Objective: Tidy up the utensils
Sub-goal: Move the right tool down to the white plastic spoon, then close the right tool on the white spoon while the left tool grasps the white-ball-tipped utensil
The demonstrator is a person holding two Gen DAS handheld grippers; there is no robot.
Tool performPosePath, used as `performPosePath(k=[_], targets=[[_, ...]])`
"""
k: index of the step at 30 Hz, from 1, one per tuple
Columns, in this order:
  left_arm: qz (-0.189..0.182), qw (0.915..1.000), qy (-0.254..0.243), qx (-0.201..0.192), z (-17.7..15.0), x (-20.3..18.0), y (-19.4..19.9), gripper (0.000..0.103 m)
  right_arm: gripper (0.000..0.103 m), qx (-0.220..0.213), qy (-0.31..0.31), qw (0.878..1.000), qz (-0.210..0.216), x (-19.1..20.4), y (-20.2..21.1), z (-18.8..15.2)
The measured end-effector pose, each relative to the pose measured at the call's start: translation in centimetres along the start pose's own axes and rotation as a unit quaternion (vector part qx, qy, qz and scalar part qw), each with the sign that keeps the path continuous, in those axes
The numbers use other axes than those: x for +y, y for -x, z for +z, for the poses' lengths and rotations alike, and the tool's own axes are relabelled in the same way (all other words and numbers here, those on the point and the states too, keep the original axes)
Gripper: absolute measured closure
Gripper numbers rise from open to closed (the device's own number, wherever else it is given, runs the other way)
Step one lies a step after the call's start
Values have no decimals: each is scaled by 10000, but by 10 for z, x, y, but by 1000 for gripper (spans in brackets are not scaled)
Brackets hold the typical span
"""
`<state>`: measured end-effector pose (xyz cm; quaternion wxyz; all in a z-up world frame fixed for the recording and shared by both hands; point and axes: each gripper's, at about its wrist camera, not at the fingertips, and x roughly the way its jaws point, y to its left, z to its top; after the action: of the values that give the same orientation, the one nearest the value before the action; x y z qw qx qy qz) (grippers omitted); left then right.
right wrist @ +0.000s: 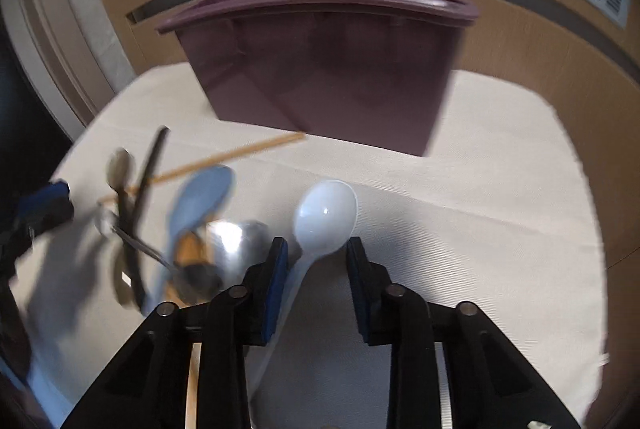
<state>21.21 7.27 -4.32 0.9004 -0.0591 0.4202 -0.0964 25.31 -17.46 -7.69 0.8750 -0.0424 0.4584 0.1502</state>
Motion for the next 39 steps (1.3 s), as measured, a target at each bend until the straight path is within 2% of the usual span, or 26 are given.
performPosePath(k=[3,10,17,22,26,29,33,35,37,39], targets=[[-213,9991,105,360,-3,-7,-8,67,76,-16,22,10000,-91,-19,9,-10],[-697,9926,675,733,-16,-25,-5,66,76,-126,-17,9999,4,-33,18,-23],[-97,9914,1093,707,5,-28,-39,67,74,-185,-46,9998,-60,-29,18,-24],[435,9977,348,394,16,-53,-50,66,74,-228,-104,9996,-113,-29,18,-26],[990,9943,-270,288,16,-59,-53,66,74,-232,-61,9996,-166,-26,17,-26],[1241,9908,-463,269,12,-48,-48,66,74,-239,-65,9996,-170,-25,18,-26],[1497,9873,-430,305,8,-22,-40,66,74,-241,-78,9996,-157,-26,17,-26],[1321,9906,-131,339,8,-3,-31,66,74,-242,-66,9996,-163,-26,17,-26],[584,9959,528,448,14,15,-27,66,74,-247,-57,9995,-172,-25,17,-26],[145,9932,1046,487,19,24,-29,66,74,-249,-56,9995,-178,-26,16,-25]])
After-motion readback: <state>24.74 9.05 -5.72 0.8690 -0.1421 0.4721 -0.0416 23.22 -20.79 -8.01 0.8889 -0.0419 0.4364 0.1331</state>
